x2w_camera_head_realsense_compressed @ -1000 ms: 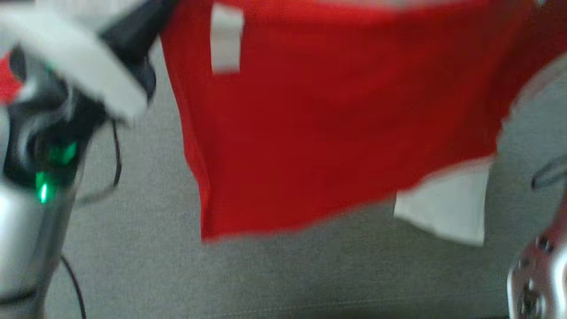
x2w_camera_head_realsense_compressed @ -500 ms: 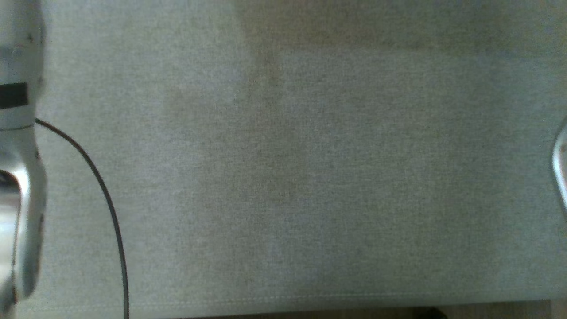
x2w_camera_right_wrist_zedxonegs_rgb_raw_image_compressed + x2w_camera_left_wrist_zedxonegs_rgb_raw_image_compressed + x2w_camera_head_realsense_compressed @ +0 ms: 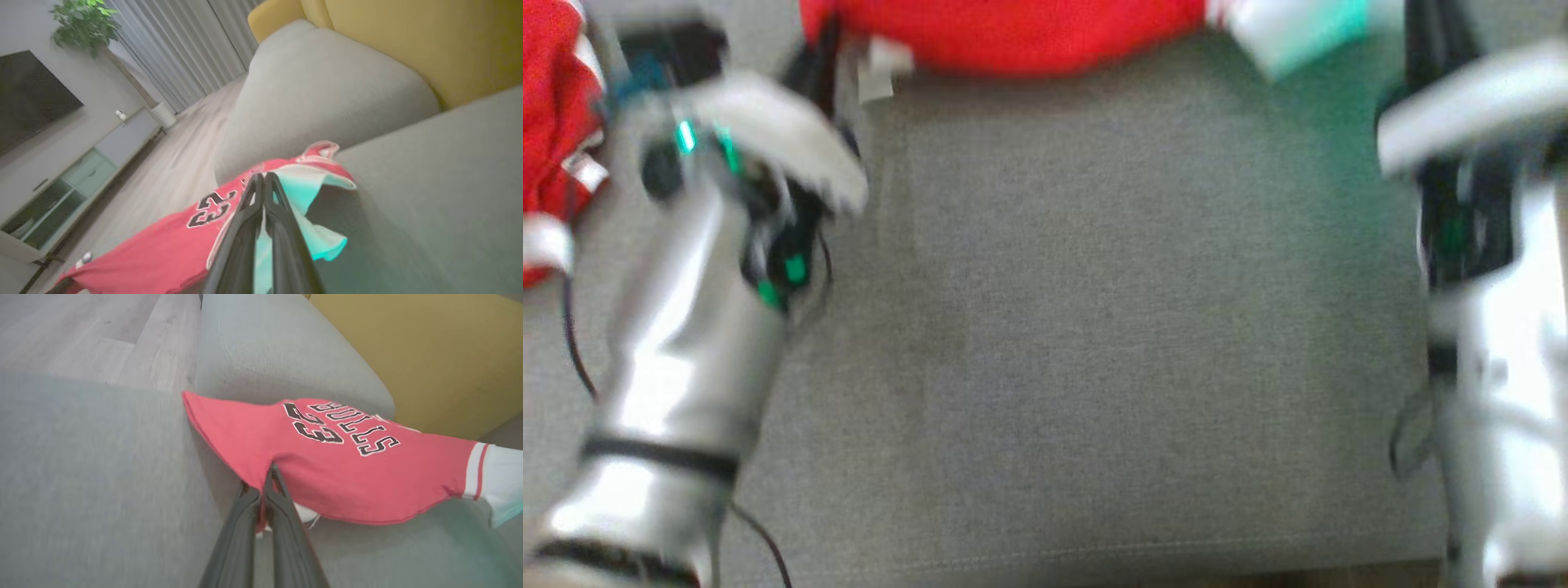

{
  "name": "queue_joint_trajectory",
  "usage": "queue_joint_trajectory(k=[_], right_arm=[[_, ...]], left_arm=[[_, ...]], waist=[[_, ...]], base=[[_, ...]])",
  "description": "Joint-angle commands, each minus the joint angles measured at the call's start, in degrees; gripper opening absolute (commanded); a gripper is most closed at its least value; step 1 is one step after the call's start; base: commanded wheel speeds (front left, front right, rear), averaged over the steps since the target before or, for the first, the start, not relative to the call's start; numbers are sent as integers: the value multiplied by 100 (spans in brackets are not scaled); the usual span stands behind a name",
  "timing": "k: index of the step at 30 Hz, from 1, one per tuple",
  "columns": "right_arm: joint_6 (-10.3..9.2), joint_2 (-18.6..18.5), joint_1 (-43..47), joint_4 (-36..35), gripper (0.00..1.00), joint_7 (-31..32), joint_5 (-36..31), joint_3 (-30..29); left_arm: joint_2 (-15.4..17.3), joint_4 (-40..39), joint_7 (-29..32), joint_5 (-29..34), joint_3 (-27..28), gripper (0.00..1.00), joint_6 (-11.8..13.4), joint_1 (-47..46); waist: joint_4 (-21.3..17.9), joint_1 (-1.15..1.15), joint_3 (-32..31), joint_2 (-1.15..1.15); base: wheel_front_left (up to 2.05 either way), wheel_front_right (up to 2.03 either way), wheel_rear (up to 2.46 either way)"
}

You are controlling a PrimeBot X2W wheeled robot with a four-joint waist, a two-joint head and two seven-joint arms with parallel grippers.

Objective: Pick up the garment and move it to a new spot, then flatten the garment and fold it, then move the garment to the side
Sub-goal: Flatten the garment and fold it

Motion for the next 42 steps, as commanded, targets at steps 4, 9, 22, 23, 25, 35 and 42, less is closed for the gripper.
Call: queue_joint_trajectory(k=[4, 9, 22, 23, 25, 35, 42], right_arm=[[44, -58, 1825, -1211, 0, 366, 74, -123], [44, 67, 3819, -2467, 0, 891, 62, -636], [44, 179, 6312, -4143, 0, 1533, 139, -1123], [44, 179, 6260, -4145, 0, 1571, 103, -1128], [44, 179, 5883, -4099, 0, 1759, -102, -1075], [44, 178, 3888, -3568, 0, 2869, -869, -916], [44, 28, 2857, -2917, 0, 3178, -1204, -861]], left_arm=[[367, -951, -73, -176, 65, 0, 149, 1374], [446, -2184, 54, -467, 45, 0, 580, 3108], [781, -5437, 414, -894, 162, 0, 1901, 6077], [805, -5540, 481, -896, 150, 0, 1940, 6082], [912, -5626, 742, -772, 46, 0, 2022, 5838], [845, -5128, 1681, -694, -31, 0, 2261, 4235], [923, -4698, 2375, -891, -13, 0, 2280, 3518]], waist=[[-16, -1, -702, 0], [37, -1, -1214, 0], [-17, -1, -1306, 0], [-8, -1, -1269, 0], [26, -1, -1170, 0], [211, -1, -779, 0], [243, -1, -647, 0]], base=[[0, 0, 0], [0, 0, 0], [0, 0, 0], [0, 0, 0], [0, 0, 0], [0, 0, 0], [0, 0, 0]])
